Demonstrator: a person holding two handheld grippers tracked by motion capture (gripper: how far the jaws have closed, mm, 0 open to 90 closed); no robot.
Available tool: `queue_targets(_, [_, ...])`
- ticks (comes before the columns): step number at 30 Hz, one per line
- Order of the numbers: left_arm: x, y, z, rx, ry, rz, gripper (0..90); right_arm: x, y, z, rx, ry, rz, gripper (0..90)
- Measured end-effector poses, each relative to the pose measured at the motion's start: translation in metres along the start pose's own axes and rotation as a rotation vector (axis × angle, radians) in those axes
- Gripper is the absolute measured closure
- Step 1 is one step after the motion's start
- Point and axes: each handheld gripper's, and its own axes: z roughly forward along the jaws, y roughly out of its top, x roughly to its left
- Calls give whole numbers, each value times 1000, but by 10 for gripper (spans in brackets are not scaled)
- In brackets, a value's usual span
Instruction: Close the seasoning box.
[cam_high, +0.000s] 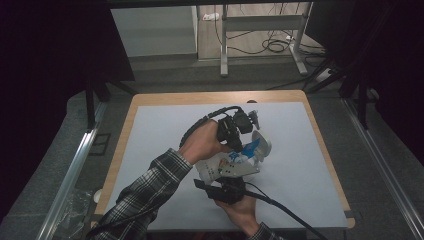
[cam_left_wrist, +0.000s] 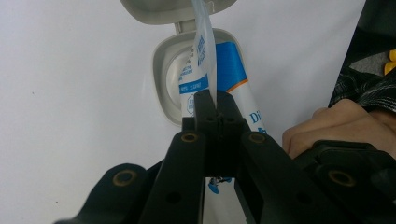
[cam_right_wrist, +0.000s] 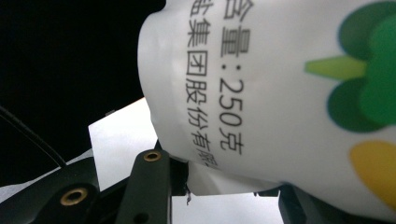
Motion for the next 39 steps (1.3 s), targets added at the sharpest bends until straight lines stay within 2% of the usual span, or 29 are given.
queue_targets(39, [-1, 2, 1, 4, -5, 1, 900, 1, 3, -2, -18, 4, 3, 655])
